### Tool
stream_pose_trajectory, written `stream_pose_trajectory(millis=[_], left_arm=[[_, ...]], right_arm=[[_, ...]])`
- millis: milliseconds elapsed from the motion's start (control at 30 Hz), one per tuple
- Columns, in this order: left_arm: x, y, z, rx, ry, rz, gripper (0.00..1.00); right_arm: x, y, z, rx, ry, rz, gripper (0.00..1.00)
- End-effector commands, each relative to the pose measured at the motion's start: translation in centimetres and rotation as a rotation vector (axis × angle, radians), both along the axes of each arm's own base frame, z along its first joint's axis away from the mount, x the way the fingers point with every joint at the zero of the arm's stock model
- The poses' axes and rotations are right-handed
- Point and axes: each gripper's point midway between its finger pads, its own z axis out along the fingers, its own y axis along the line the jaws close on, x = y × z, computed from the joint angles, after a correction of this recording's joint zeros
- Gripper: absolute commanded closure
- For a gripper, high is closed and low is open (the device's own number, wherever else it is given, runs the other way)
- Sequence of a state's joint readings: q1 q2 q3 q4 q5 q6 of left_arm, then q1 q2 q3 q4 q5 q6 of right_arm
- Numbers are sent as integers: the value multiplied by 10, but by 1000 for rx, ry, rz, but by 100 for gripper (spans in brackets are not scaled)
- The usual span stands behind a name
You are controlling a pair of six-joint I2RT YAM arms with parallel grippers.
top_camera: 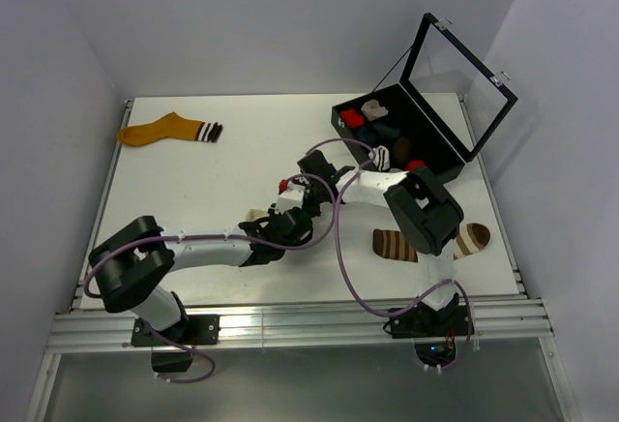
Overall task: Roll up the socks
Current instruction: Roll the sock at the center of the board.
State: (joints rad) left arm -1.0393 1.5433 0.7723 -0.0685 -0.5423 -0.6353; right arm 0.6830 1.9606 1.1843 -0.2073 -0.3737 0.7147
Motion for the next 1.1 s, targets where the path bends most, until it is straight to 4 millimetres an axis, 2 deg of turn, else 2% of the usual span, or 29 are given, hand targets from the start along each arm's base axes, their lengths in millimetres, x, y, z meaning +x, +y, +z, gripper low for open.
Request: stream_pose_trajectory(millis=[0,300,467,500,633,733,800,867,900,933,1000,1067], left_arm=[[11,8,4,90,-67,54,59],[11,14,-18,195,-54,74,60],[6,19,-36,241,-16,68,67],[4,20,-39,246,-7,68,70],[-1,25,-49,261,14,72,100],[-3,27,-45,234,11,74,100],[-2,23,-39,189,9,67,100],[-7,21,-34,121,35,45,100],[-2,19,-30,70,39,53,100],[-9,17,-28,12,76,27,100],[-4,19,-23,-89,104,46,100],[-13,17,-17,-214,163,10,100]], right_arm=[[-3,-7,-4,-52,4,12,100],[-5,-3,-6,-39,20,31,100],[-7,-2,-6,-31,28,39,100],[-8,-1,-6,-27,29,41,100],[-8,4,0,13,19,50,100],[-7,7,7,51,-1,46,100],[-8,8,15,78,-16,38,96],[-6,11,27,126,-53,35,85],[-4,13,33,148,-73,38,80],[-1,15,40,169,-99,39,71],[0,14,50,189,-137,33,62],[3,15,62,229,-182,24,59]])
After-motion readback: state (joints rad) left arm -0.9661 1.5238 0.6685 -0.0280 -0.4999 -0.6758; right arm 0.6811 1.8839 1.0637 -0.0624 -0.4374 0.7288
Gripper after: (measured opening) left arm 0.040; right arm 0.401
